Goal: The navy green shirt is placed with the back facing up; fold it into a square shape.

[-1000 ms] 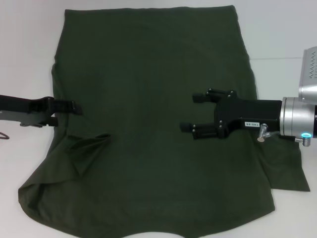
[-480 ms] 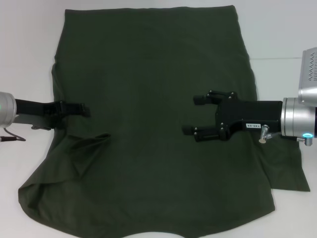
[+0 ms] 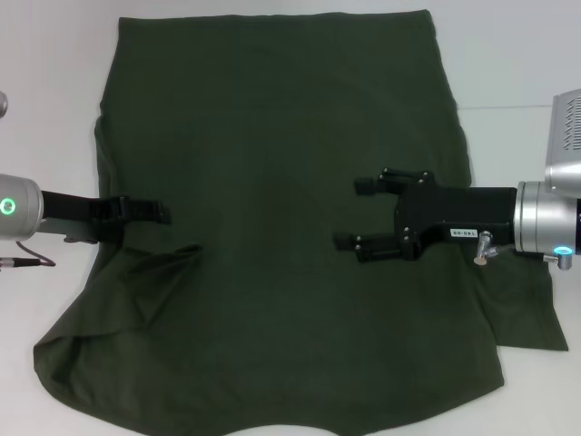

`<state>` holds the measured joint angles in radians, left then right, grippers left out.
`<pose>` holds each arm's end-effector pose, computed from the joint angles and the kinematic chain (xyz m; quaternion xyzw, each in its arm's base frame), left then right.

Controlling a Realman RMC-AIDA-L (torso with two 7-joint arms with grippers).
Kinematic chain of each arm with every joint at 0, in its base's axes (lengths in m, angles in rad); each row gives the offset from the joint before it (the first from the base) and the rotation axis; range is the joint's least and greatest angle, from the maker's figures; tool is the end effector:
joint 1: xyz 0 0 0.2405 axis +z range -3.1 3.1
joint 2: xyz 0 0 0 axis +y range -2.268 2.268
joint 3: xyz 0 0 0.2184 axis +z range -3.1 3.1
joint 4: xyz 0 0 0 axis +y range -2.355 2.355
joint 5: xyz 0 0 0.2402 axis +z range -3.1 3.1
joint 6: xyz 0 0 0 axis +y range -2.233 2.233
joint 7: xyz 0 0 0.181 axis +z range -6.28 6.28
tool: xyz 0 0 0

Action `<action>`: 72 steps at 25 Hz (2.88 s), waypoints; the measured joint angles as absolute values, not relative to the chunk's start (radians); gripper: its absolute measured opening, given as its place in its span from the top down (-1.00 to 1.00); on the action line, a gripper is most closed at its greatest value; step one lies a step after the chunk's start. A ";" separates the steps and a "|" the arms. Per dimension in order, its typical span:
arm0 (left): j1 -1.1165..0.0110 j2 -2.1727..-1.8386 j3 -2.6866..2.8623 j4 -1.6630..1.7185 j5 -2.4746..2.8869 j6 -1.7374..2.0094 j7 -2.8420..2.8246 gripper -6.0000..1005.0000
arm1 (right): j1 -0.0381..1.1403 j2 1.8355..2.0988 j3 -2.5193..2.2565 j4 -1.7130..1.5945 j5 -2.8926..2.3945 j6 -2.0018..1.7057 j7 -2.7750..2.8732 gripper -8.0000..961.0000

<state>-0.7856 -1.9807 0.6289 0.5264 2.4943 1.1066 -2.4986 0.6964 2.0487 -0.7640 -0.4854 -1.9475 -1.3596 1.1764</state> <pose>-0.2824 0.4356 0.0012 -0.7318 -0.6354 -0.0902 0.2293 0.2070 0.3931 -0.0419 -0.9583 0.1133 0.2073 0.1609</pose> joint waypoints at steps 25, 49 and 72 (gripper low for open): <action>-0.851 -2.020 0.646 0.485 2.452 1.087 -2.497 -0.87 | 0.689 2.052 -0.764 -0.483 -1.948 -1.358 1.173 -0.97; -0.762 -1.983 0.653 0.589 2.358 1.273 -2.396 -0.87 | 0.689 2.052 -0.764 -0.489 -1.948 -1.358 1.176 -0.97; -0.718 -1.990 0.652 0.652 2.434 1.286 -2.303 -0.87 | 0.691 2.052 -0.764 -0.489 -1.948 -1.356 1.175 -0.97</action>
<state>-0.7184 -1.9905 0.6524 0.6523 2.4338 1.2860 -2.3033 0.6913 2.0518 -0.7639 -0.4894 -1.9481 -1.3559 1.1750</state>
